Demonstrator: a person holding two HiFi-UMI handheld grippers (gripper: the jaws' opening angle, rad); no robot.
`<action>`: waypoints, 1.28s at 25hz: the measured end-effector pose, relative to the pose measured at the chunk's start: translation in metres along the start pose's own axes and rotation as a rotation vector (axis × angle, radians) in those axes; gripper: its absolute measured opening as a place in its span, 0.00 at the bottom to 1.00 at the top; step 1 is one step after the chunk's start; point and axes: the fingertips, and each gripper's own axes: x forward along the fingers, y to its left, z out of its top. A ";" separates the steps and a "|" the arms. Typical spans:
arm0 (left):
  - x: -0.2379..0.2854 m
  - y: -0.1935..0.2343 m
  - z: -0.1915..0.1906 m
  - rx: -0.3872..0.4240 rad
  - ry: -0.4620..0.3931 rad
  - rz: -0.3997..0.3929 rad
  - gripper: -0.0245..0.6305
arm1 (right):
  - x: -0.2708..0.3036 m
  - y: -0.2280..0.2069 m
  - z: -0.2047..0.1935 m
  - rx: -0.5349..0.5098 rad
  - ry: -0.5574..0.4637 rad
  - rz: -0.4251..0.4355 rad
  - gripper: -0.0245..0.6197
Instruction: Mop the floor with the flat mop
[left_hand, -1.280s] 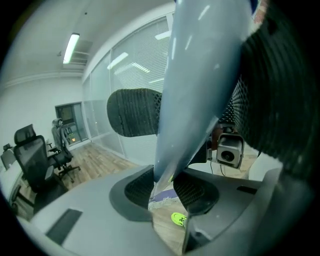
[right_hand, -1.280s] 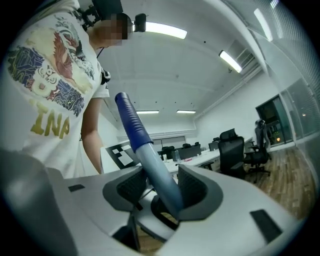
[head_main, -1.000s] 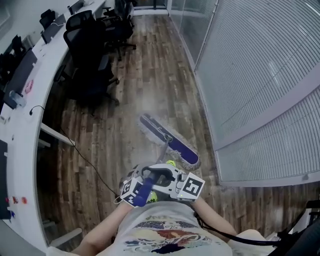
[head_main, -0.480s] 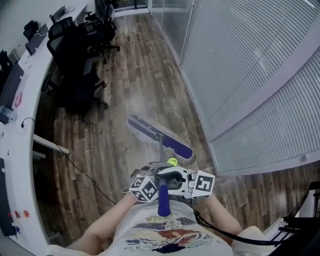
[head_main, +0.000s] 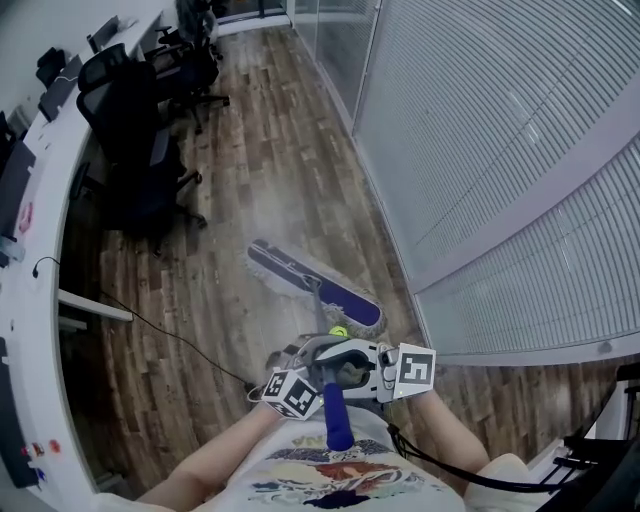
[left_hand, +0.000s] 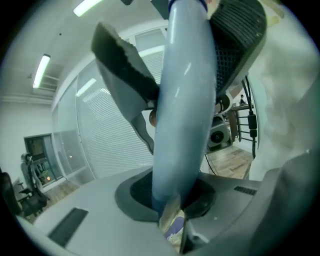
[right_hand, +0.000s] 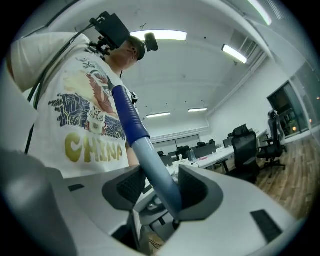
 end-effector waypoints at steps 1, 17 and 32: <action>0.005 0.008 0.001 -0.001 -0.008 0.004 0.12 | -0.004 -0.008 0.003 -0.004 0.001 0.013 0.34; 0.128 0.133 -0.029 0.032 0.108 -0.003 0.11 | -0.090 -0.150 0.005 -0.005 0.078 0.125 0.35; 0.212 0.296 -0.094 0.062 0.204 0.077 0.11 | -0.125 -0.325 -0.003 0.027 0.169 0.104 0.38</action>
